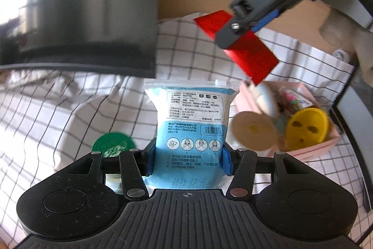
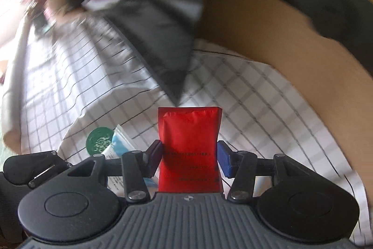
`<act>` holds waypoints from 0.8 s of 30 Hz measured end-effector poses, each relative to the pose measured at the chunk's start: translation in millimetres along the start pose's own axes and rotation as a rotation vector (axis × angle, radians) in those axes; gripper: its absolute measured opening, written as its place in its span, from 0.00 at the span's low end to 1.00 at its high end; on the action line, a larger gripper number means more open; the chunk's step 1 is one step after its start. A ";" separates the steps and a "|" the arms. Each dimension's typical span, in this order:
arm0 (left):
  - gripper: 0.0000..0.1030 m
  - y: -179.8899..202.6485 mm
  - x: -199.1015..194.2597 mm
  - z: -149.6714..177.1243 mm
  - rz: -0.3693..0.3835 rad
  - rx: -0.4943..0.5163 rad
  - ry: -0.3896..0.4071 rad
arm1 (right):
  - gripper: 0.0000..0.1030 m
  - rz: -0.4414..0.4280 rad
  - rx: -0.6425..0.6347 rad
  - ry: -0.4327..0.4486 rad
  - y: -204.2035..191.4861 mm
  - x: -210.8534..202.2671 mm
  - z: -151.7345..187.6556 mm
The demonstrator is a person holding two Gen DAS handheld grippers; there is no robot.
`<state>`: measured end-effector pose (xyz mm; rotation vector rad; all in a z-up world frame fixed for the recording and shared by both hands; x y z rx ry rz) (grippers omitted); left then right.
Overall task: Organize soft objects
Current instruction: 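Lift and carry the cotton bag and red packet over the pink box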
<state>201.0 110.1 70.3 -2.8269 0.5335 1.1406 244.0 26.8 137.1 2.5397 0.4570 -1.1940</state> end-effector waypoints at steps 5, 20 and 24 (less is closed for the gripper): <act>0.55 30.2 -3.8 -9.5 0.044 0.053 0.019 | 0.49 0.081 0.090 0.046 33.8 -44.1 31.3; 0.56 145.2 31.5 -22.2 0.287 0.064 -0.051 | 0.50 0.228 0.507 0.155 149.1 -86.5 141.1; 0.56 170.2 67.7 -35.3 0.360 0.001 -0.101 | 0.50 0.140 0.652 0.173 170.7 -68.1 160.8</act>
Point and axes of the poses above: each gripper's, at about its wrist camera, not at the fingertips, and x roughly the way its jaws point, y to its right, z to its underside, the point moved 9 cm from there along x, roughly the way its jaws point, and after that the axes turned 1 degree about -y, right-handed, at the moved point
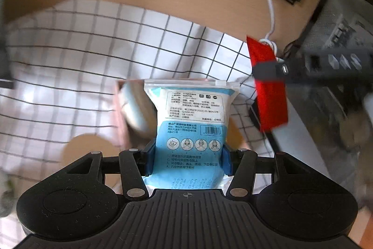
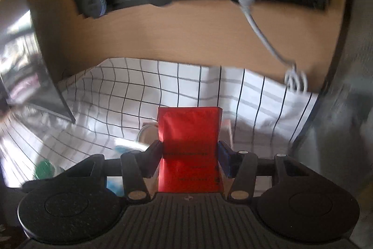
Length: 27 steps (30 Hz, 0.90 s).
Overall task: Organize soft objects
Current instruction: 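Lift and carry the cotton bag and red packet over the pink box, then lower both items into the pink box and open both grippers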
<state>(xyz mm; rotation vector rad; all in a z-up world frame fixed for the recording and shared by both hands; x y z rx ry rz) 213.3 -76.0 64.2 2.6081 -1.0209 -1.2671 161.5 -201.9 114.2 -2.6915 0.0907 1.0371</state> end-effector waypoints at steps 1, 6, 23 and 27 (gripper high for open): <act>0.57 -0.1 9.7 -6.2 0.002 -0.006 0.007 | 0.50 -0.014 0.030 -0.004 5.1 6.8 0.6; 0.58 -8.1 57.3 -20.1 -0.028 -0.003 -0.058 | 0.50 -0.021 0.116 -0.009 20.9 44.3 -2.6; 0.60 -7.8 37.2 -51.9 0.053 0.125 -0.041 | 0.43 -0.061 0.245 -0.182 40.1 155.6 24.7; 0.60 -7.0 35.1 -65.6 0.075 0.076 0.023 | 0.44 -0.046 0.259 -0.154 44.2 145.6 22.3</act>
Point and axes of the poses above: each gripper's, at about its wrist camera, not at the fingertips, and x roughly the way its jaws point, y to its right, z to its underside, the point moved 9 cm from there along x, roughly the way its jaws point, and after that the axes turned 1 degree about -y, right-handed, at the moved point
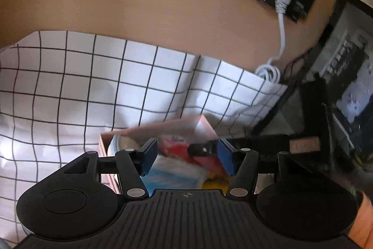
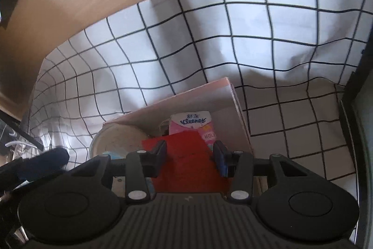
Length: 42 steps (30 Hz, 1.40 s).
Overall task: Organize soft objects
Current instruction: 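Lower both items into the pink box and open both grippers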
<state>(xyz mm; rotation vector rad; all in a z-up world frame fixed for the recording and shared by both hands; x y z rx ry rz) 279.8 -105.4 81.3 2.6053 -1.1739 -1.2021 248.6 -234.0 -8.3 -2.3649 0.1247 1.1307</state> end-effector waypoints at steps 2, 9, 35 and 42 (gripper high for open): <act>0.54 -3.4 6.1 5.2 -0.042 -0.002 -0.048 | 0.44 -0.007 -0.011 0.031 -3.3 -11.4 -2.2; 0.48 -5.5 -15.3 27.7 -0.107 0.048 -0.121 | 0.47 -0.017 -0.029 0.110 -7.0 -34.0 -8.6; 0.50 -8.5 19.9 52.0 -0.090 -0.040 -0.197 | 0.32 -0.059 0.108 0.045 4.4 -1.6 12.1; 0.50 -7.2 33.7 58.4 -0.123 -0.023 -0.205 | 0.32 -0.085 0.007 0.164 -15.1 -47.3 1.1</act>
Point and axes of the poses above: each gripper's, at about its wrist camera, not at the fingertips, and x roughly the way its jaws point, y to its right, z to its underside, the point moved 9 cm from there along x, roughly the way its jaws point, and after that the axes turned 1 degree about -y, right-handed, at the moved point
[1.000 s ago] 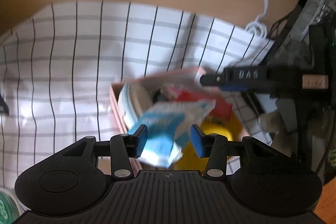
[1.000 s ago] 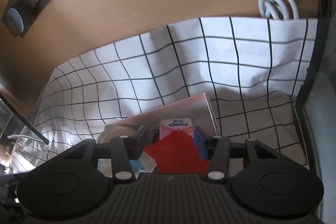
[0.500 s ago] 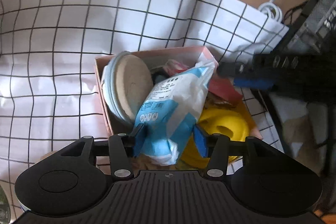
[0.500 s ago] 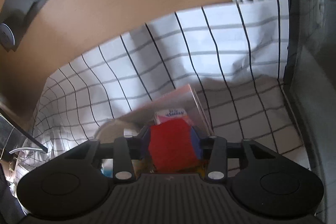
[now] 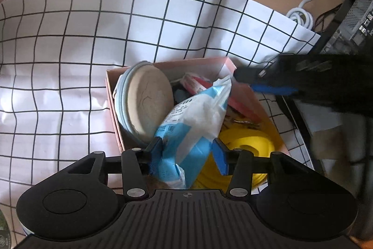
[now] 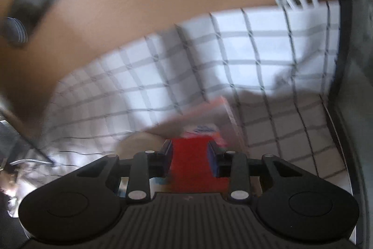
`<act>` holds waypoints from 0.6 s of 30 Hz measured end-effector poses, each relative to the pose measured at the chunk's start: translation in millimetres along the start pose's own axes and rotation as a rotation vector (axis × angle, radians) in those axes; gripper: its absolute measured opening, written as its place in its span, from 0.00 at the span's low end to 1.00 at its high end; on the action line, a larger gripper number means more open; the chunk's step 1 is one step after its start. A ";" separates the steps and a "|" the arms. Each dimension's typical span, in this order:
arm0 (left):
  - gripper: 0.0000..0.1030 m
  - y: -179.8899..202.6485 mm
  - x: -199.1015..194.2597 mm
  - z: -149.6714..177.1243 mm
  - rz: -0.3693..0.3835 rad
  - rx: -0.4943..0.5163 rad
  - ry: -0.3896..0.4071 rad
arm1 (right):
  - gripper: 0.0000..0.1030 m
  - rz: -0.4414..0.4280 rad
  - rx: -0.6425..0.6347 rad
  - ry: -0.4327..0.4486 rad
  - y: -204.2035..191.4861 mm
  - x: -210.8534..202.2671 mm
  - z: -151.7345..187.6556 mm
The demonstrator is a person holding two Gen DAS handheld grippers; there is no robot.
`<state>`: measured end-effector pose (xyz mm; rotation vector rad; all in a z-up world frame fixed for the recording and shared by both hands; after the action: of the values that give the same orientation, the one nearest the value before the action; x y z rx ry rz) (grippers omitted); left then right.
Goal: Organize soft objects
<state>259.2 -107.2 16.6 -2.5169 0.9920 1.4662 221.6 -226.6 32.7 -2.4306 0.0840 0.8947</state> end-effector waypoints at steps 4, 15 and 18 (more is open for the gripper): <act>0.49 -0.2 -13.5 3.5 0.001 -0.005 0.014 | 0.32 -0.074 -0.023 -0.095 -15.0 11.7 11.3; 0.49 6.7 -87.9 26.0 0.057 0.013 0.112 | 0.33 0.032 -0.030 -0.063 -16.5 -1.9 4.7; 0.49 -2.9 -114.3 39.1 0.054 0.035 0.182 | 0.42 0.043 -0.080 0.026 -35.1 -38.6 -4.2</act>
<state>192.5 -34.1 86.0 -2.6561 1.1097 1.2378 202.4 -203.7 75.7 -2.5237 0.1121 0.9015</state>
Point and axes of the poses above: each gripper's, at about its wrist camera, not at the fingertips, and x roughly the way its jaws point, y to its right, z to its underside, the point moved 9 cm from there along x, roughly the way its jaws point, and after that the axes turned 1 degree about -y, right-handed, at the moved point
